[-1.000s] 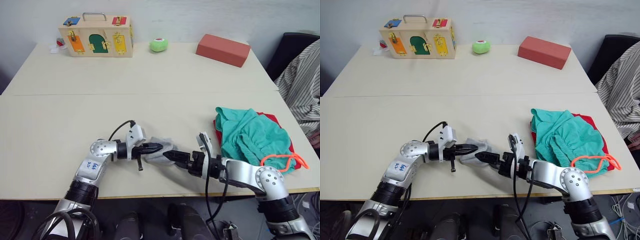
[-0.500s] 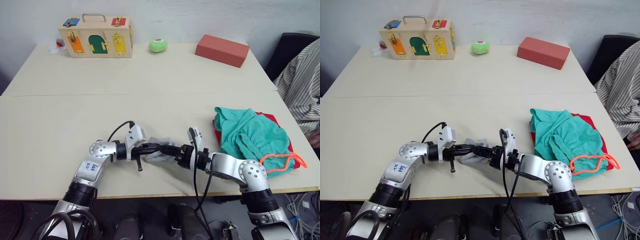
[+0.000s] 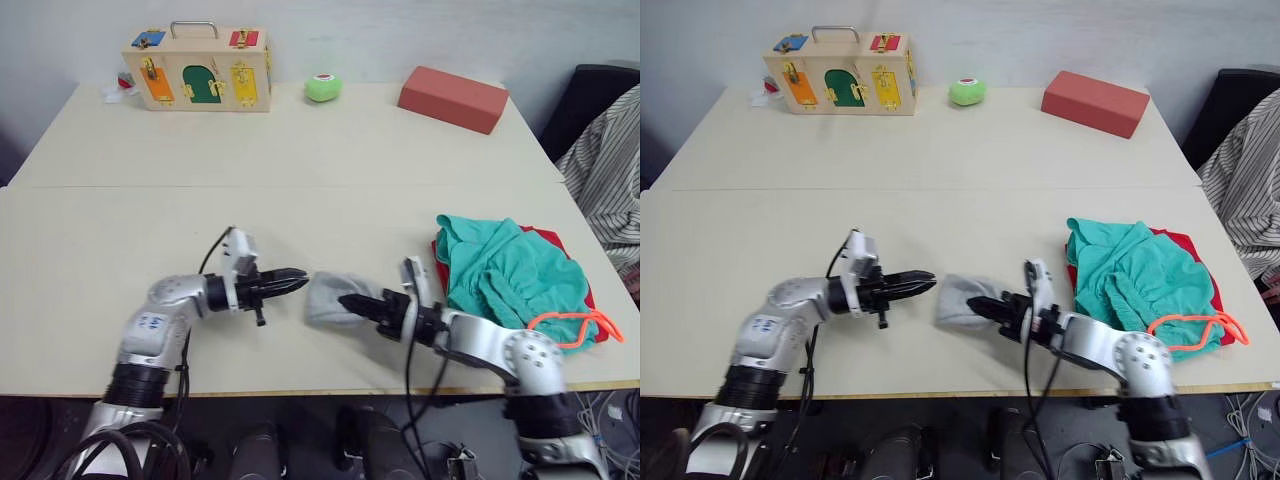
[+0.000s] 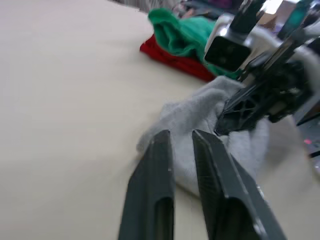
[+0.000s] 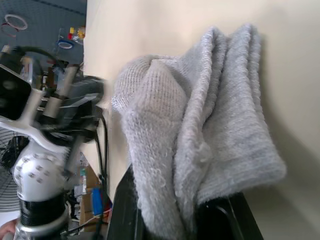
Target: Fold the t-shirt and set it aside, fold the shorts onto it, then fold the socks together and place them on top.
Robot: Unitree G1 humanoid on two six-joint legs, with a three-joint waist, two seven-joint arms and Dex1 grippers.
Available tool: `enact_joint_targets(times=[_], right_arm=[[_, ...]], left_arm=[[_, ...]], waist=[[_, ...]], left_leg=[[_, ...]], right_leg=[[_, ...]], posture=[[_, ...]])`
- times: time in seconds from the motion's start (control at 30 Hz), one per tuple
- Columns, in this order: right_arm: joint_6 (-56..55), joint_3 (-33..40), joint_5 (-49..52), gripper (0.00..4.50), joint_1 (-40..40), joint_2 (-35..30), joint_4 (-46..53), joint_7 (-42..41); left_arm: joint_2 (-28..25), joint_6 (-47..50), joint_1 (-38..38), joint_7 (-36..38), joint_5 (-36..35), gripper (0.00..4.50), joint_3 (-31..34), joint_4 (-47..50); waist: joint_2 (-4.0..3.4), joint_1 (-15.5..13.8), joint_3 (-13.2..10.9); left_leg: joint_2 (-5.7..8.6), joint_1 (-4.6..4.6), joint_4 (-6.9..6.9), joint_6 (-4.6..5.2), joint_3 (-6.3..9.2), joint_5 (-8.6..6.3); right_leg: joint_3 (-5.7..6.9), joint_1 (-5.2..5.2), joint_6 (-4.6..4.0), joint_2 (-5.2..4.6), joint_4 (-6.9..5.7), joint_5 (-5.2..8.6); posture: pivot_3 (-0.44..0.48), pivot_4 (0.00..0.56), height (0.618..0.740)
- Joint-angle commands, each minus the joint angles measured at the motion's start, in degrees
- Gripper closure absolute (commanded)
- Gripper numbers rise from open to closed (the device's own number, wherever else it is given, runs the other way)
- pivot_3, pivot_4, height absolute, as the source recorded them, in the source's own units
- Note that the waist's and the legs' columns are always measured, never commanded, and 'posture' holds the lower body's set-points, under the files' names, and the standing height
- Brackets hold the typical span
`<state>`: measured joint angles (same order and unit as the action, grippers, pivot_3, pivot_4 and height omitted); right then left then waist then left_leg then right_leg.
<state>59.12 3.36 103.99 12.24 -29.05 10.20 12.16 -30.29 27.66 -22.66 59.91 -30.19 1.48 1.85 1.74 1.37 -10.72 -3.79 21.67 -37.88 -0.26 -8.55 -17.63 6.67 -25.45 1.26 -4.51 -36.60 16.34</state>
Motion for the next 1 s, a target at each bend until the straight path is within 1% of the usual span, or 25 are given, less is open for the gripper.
enact_joint_targets(times=[0.03, 0.07, 0.1, 0.17, 0.23, 0.3, 0.33, 0.4, 0.47, 0.53, 0.67, 0.77, 0.83, 0.9, 0.93, 0.97, 1.0], right_arm=[[-0.39, 9.81, 8.77, 4.36, -4.54, -6.38, 7.7, -4.37], [-0.58, 12.56, 9.01, 4.36, -6.27, -7.93, 8.47, -5.76], [-0.42, 16.11, 9.01, 4.36, -8.24, -9.75, 8.91, -7.61], [0.19, 23.93, 9.01, 4.36, -12.04, -13.52, 8.34, -11.18], [0.39, 31.87, 9.01, 4.36, -15.49, -17.1, 5.85, -13.04], [1.36, 37.98, 9.01, 4.36, -17.94, -20.13, 2.22, -15.0], [1.93, 40.58, 9.01, 4.36, -18.86, -21.63, -0.45, -15.54], [1.85, 43.32, 8.26, 4.36, -20.44, -24.31, -6.2, -15.79], [1.37, 43.0, 5.39, 4.36, -20.71, -25.5, -11.68, -16.29], [1.49, 40.76, 1.71, 4.36, -19.56, -25.83, -15.44, -16.93], [3.22, 34.44, -5.38, 4.36, -14.4, -25.86, -21.54, -17.25], [5.06, 33.21, -6.74, 4.36, -11.54, -25.64, -26.15, -14.72], [6.06, 33.52, -7.98, 4.36, -10.87, -25.63, -27.37, -15.12], [7.3, 35.77, -9.19, 3.62, -12.22, -26.71, -27.21, -16.71], [8.37, 37.61, -9.3, 3.35, -13.58, -27.64, -26.78, -17.49], [9.72, 39.44, -8.81, 2.95, -15.03, -28.47, -25.99, -18.13], [11.02, 40.68, -8.7, 2.66, -16.3, -29.23, -25.09, -19.1]], left_arm=[[-1.28, 4.75, 0.03, 0.69, -7.48, 2.66, 3.12, 9.16], [-1.29, 5.25, 0.15, 0.26, -8.28, 2.41, 3.46, 10.32], [-1.29, 5.7, 0.35, -0.02, -9.03, 2.03, 3.65, 11.43], [-1.02, 6.1, 0.64, -0.39, -10.27, 1.42, 3.6, 13.46], [-0.17, 5.32, 0.92, -0.44, -10.75, 0.83, 3.05, 14.58], [1.15, 3.42, 1.11, 0.36, -10.99, 0.17, 2.62, 14.76], [1.73, 2.26, 1.23, 1.34, -10.95, 0.0, 2.3, 14.66], [2.67, 0.12, 1.38, 3.23, -10.63, 0.0, 1.66, 14.11], [3.23, -1.02, 1.22, 4.47, -10.46, 0.0, 1.04, 13.49], [3.24, -1.34, 0.96, 5.05, -10.21, 0.0, 0.45, 13.03], [3.25, -1.34, 0.03, 5.13, -10.44, 0.0, 0.21, 12.29], [2.88, -1.17, -0.24, 5.43, -10.9, 0.0, 0.35, 12.28], [2.71, -1.21, -0.26, 5.45, -11.03, 0.0, 0.56, 12.26], [2.22, -1.49, -0.15, 5.17, -10.61, 0.0, 1.08, 12.0], [2.08, -2.23, -0.12, 4.85, -9.94, 0.0, 1.42, 11.54], [1.89, -2.65, -0.05, 4.58, -9.52, 0.0, 1.69, 11.18], [1.75, -2.97, -0.03, 4.35, -9.13, 0.0, 1.76, 10.77]], waist=[[-0.01, -0.04, -0.01], [-0.01, -0.09, -0.01], [-0.02, -0.16, -0.01], [-0.02, -0.36, -0.01], [-0.05, -0.9, -0.03], [-0.05, -1.25, -0.03], [-0.04, -1.38, -0.03], [-0.04, -1.6, -0.03], [-0.03, -1.65, -0.04], [-0.04, -1.61, -0.03], [-0.1, -1.19, -0.05], [-0.2, -1.33, -0.07], [-0.2, -1.39, -0.07], [-0.2, -1.58, -0.07], [-0.2, -1.75, -0.07], [-0.23, -1.97, -0.05], [-0.26, -2.18, -0.05]], left_leg=[[0.01, 0.04, 0.01, 0.04, 0.0, -0.03], [0.02, 0.06, 0.02, 0.08, 0.0, -0.06], [0.04, 0.08, 0.01, 0.12, -0.01, -0.08], [0.04, 0.14, 0.04, 0.16, -0.02, -0.1], [0.05, 0.23, 0.05, 0.19, -0.02, -0.11], [0.1, 0.24, 0.02, 0.24, -0.08, -0.11], [0.1, 0.27, 0.01, 0.27, -0.1, -0.11], [0.12, 0.31, 0.0, 0.33, -0.09, -0.1], [0.14, 0.31, -0.01, 0.4, -0.1, -0.1], [0.12, 0.35, 0.0, 0.48, -0.11, -0.09], [0.11, 0.34, -0.01, 0.46, -0.21, 0.04], [0.11, 0.33, -0.01, 0.42, -0.22, 0.11], [0.11, 0.34, 0.0, 0.37, -0.21, 0.15], [0.12, 0.36, -0.01, 0.36, -0.21, 0.15], [0.13, 0.38, -0.01, 0.37, -0.21, 0.15], [0.14, 0.4, -0.02, 0.39, -0.21, 0.14], [0.15, 0.4, -0.02, 0.41, -0.21, 0.13]], right_leg=[[0.0, 0.0, 0.03, 0.0, 0.09, -0.01], [0.0, 0.02, 0.08, 0.0, 0.18, -0.04], [0.0, 0.03, 0.14, 0.01, 0.27, -0.07], [0.0, 0.04, 0.26, 0.05, 0.47, -0.14], [0.01, 0.03, 0.39, 0.08, 0.61, -0.21], [-0.05, 0.03, 0.5, 0.09, 0.67, -0.29], [-0.06, 0.03, 0.54, 0.1, 0.73, -0.34], [-0.05, 0.03, 0.58, 0.1, 0.79, -0.42], [-0.06, 0.04, 0.57, 0.11, 0.84, -0.49], [-0.07, 0.04, 0.58, 0.15, 0.96, -0.6], [-0.16, 0.03, 0.62, 0.17, 0.96, -0.7], [-0.17, 0.02, 0.63, 0.17, 0.94, -0.72], [-0.16, 0.01, 0.62, 0.18, 0.94, -0.72], [-0.15, 0.01, 0.62, 0.16, 0.94, -0.73], [-0.15, 0.01, 0.64, 0.15, 0.96, -0.74], [-0.14, 0.01, 0.64, 0.14, 0.97, -0.74], [-0.14, 0.01, 0.64, 0.13, 0.98, -0.74]], posture=[[0.0, 0.15, 0.74], [0.0, 0.15, 0.74], [0.0, 0.15, 0.74], [0.0, 0.15, 0.74], [0.0, 0.15, 0.74], [0.0, 0.15, 0.74], [0.0, 0.15, 0.74], [0.0, 0.15, 0.74], [0.0, 0.15, 0.74], [0.0, 0.15, 0.74], [0.0, 0.15, 0.74], [0.0, 0.15, 0.74], [0.0, 0.15, 0.74], [0.0, 0.15, 0.74], [0.0, 0.15, 0.74], [0.0, 0.15, 0.74], [0.0, 0.15, 0.74]])
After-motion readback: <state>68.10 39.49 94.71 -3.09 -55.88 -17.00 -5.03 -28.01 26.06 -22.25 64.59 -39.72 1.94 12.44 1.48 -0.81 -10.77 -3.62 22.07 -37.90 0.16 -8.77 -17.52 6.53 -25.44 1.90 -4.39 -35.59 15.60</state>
